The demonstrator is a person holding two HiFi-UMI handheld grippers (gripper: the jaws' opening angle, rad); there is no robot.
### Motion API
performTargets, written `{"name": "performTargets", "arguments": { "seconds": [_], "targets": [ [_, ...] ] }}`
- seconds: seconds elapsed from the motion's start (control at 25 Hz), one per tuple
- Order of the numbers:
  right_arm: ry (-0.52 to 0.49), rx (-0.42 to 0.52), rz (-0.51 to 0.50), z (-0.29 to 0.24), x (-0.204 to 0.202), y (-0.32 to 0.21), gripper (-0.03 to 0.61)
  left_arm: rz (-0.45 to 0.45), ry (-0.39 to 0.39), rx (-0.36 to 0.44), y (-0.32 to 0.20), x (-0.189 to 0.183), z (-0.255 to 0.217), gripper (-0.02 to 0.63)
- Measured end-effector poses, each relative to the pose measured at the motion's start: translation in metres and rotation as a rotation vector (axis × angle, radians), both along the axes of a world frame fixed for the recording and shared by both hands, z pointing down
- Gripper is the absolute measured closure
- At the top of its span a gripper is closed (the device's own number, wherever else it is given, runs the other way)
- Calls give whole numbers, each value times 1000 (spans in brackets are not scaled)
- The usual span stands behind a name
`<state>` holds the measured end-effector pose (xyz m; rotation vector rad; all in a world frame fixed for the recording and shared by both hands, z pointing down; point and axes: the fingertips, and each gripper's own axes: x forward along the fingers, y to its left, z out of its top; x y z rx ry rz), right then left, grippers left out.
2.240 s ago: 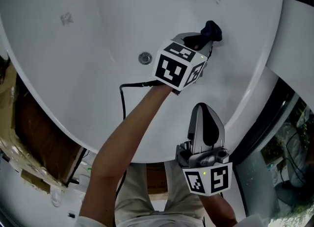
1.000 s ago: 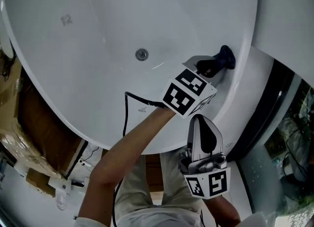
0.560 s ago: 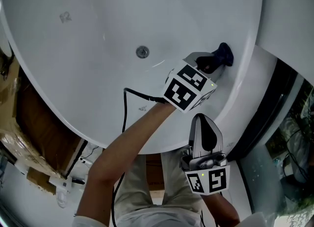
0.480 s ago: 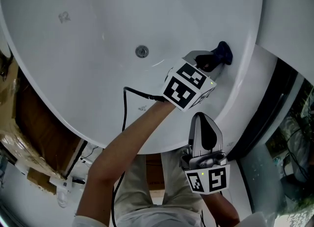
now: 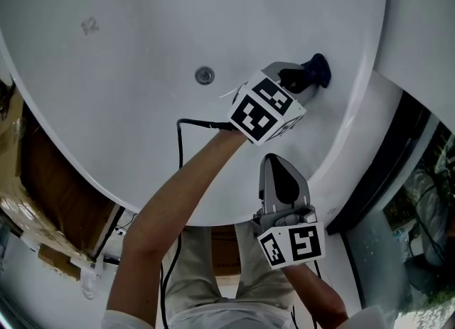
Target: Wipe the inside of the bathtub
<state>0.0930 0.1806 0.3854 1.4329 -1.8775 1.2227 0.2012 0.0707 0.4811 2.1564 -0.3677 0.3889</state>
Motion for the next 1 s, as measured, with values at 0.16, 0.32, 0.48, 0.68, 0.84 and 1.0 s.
{"name": "performTargets", "arguments": {
  "seconds": [0.16,0.32,0.48,0.68,0.84,1.0],
  "targets": [
    [-25,-43,-21,25,-12,8,572,36,18,32,-1,-1,6,555],
    [-55,-88,-45,47,-22,15,572,77,75,60,-1,-1,7,557],
    [-134,-175,-95,71,-34,24,572,131,96,82,0,0,9,555],
    [-200,-234,-187,86,-52,31,572,175,73,97,-2,-1,19,555],
    [-207,-247,-216,95,-62,31,572,151,18,81,-5,-4,37,555],
    [-240,-276,-246,105,-74,32,572,124,11,58,-6,-5,49,555]
  ]
}}
